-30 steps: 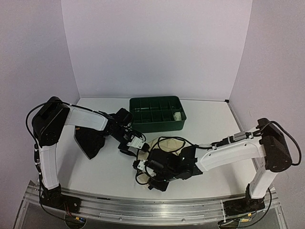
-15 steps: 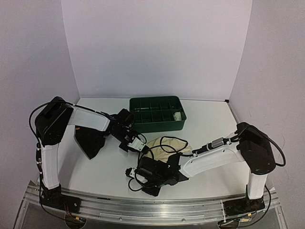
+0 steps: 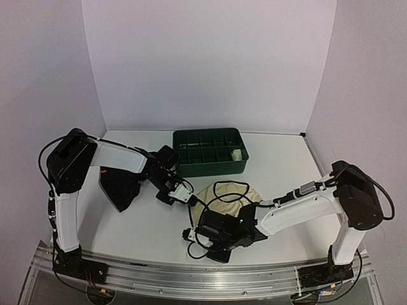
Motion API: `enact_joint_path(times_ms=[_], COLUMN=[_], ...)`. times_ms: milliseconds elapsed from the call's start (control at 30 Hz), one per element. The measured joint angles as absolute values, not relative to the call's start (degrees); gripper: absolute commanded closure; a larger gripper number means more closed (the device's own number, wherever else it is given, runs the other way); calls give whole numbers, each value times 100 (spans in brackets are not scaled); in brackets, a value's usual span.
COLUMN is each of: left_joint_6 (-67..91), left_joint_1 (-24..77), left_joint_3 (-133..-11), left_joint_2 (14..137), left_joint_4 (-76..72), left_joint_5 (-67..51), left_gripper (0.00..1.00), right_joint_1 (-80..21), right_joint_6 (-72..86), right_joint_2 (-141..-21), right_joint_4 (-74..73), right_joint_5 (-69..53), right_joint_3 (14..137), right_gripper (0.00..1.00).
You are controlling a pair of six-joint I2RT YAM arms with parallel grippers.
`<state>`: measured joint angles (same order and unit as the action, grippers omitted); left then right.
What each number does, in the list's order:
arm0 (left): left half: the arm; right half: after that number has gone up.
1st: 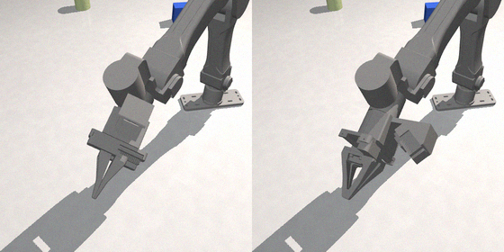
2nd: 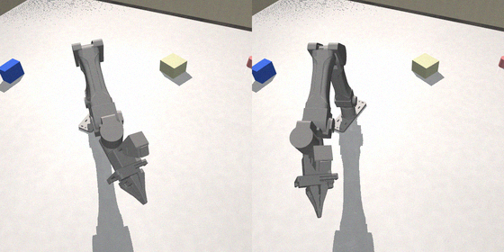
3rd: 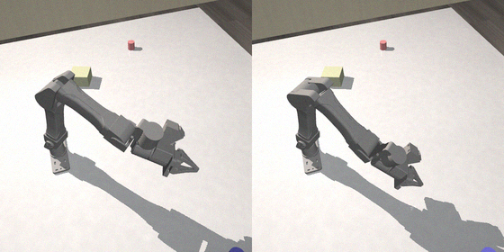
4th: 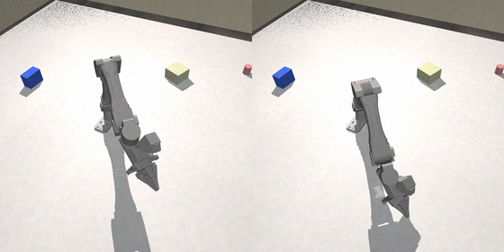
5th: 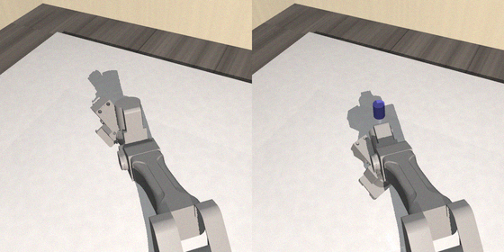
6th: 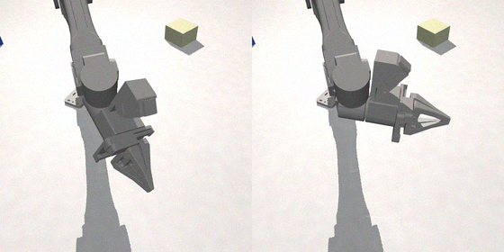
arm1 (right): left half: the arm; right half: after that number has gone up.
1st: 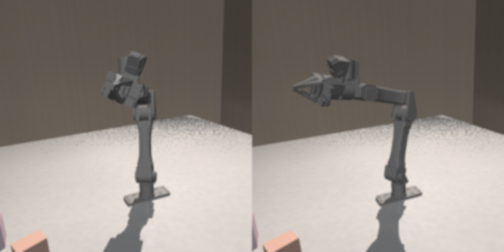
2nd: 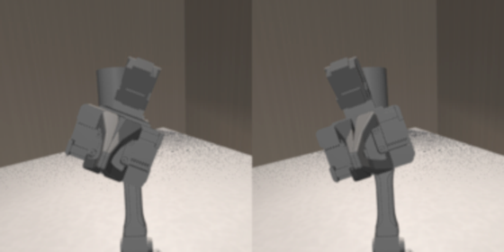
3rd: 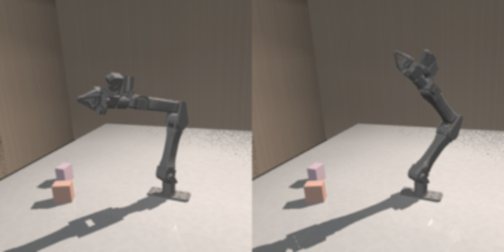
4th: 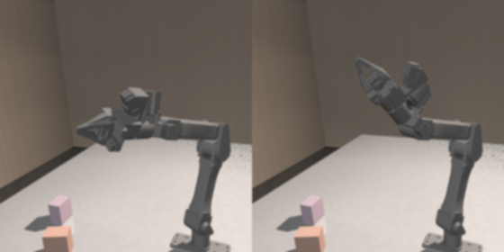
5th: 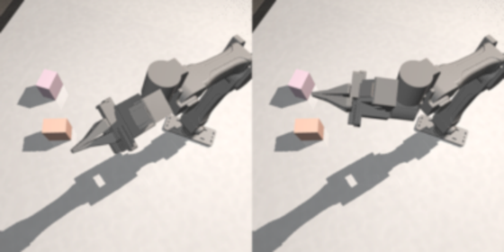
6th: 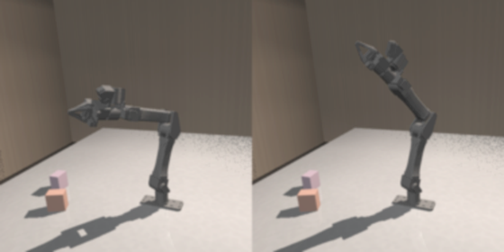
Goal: Roll the underwear
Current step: Fold the underwear at the center of the board.
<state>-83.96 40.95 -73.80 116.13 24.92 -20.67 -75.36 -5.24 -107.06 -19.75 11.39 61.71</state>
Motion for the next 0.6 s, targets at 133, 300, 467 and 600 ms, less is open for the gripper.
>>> enact_joint_path(times_ms=[133, 300, 467, 600], left_joint_6=[-8199, -8117, -8219, -8254], left_joint_1=[4114, 4235, 4600, 4919], left_joint_3=[-7366, -7104, -6877, -6849], left_joint_2=[11514, 11232, 10883, 10758], left_joint_4=[2970, 3450, 3545, 3138], left_joint_5=[-2118, -2196, -2454, -2689], left_gripper=[96, 66, 49, 45], right_joint_1=[-7520, -7593, -7655, -7653], right_joint_6=[-903, -1483, -1855, -1857], right_joint_2=[-10228, -9693, -9405, -9096], right_joint_4=[-2417, -3239, -3688, -3784], right_joint_5=[623, 83, -144, -242], right_joint_3=[5777, 5514, 5509, 5509], right_gripper=[100, 100, 100, 100])
